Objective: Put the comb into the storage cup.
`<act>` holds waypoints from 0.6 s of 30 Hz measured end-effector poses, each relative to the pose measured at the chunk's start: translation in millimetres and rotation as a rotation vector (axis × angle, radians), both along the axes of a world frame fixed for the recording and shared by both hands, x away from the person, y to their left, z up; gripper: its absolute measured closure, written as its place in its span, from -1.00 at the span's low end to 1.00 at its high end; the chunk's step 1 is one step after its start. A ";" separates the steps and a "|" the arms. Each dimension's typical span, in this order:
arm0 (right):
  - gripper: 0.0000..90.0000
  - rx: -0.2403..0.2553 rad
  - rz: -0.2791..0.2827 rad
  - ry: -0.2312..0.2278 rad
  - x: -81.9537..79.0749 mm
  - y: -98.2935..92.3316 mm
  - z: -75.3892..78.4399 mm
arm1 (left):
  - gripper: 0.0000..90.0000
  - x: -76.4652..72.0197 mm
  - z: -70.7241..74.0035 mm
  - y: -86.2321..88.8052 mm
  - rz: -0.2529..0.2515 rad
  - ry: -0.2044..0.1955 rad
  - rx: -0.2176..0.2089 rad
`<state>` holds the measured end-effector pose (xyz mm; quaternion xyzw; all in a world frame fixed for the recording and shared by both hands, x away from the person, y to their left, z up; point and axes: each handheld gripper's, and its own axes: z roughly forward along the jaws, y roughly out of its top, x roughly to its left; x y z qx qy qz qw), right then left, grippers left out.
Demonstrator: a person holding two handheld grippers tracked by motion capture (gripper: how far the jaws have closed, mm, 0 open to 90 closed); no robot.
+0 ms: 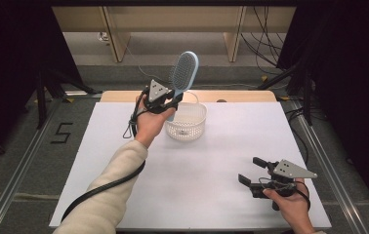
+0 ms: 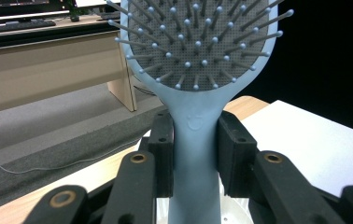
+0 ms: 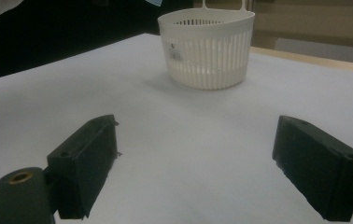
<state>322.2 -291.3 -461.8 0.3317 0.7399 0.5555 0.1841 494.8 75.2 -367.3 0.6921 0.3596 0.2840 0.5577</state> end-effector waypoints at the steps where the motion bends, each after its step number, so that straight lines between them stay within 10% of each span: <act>1: -0.67 0.001 -0.001 0.000 0.0 0.1 0.0 | 0.55 0.2 0.1 -0.1 -0.001 0.000 -0.001; 18: -0.67 0.003 0.000 0.001 -0.2 0.0 0.2 | 0.55 4.1 0.6 -3.7 -0.004 -0.004 -0.006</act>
